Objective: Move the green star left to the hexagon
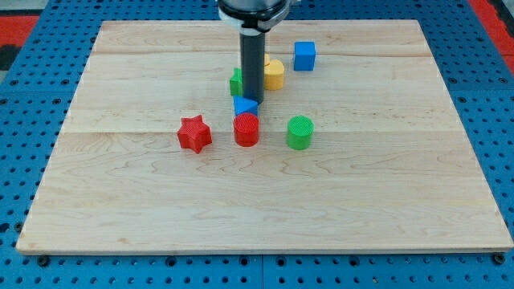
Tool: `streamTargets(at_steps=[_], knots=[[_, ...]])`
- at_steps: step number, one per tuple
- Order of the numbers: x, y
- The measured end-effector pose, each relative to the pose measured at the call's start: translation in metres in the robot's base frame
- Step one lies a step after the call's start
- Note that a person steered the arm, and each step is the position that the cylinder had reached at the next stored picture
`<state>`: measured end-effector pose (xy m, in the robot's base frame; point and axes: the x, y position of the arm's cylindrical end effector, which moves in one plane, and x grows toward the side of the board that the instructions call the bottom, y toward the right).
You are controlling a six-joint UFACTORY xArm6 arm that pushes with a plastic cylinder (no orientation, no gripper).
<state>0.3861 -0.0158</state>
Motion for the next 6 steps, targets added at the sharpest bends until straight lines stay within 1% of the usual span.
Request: streamTargets(at_steps=[1, 2, 5, 6], knots=[[-0.004, -0.003], [-0.025, -0.012], [-0.05, -0.018], [-0.05, -0.017]])
